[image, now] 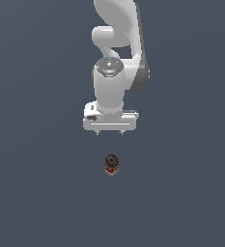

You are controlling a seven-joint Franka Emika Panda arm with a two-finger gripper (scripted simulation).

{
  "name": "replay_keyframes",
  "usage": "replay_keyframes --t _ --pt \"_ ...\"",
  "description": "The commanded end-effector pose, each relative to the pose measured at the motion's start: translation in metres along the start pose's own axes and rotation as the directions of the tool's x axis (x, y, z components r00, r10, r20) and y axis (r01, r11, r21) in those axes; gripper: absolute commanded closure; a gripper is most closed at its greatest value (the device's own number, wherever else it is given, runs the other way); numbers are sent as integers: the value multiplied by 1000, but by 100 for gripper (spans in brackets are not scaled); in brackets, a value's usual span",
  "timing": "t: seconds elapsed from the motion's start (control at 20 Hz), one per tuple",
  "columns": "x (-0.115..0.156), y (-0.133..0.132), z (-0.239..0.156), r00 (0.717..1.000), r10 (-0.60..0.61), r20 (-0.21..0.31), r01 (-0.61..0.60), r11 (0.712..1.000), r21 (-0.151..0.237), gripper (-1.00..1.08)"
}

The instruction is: Pick up the object and move it to a goal position.

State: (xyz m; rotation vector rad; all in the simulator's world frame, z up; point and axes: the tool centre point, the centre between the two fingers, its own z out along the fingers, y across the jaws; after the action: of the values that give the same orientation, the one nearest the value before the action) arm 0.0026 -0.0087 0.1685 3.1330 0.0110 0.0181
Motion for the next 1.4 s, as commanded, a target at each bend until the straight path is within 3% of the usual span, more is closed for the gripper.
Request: replay_keyframes --t 0.0,0.45,0.95,1.35 --pt "0 0 0 1000 0 0 0 1000 0 -92" --pt "7 -18 -9 997 -78 -18 78 997 -17 -92" --pt "14 -17 -6 993 -115 -15 115 993 -17 -92" --pt "35 -17 3 972 -236 -6 236 972 -15 -92"
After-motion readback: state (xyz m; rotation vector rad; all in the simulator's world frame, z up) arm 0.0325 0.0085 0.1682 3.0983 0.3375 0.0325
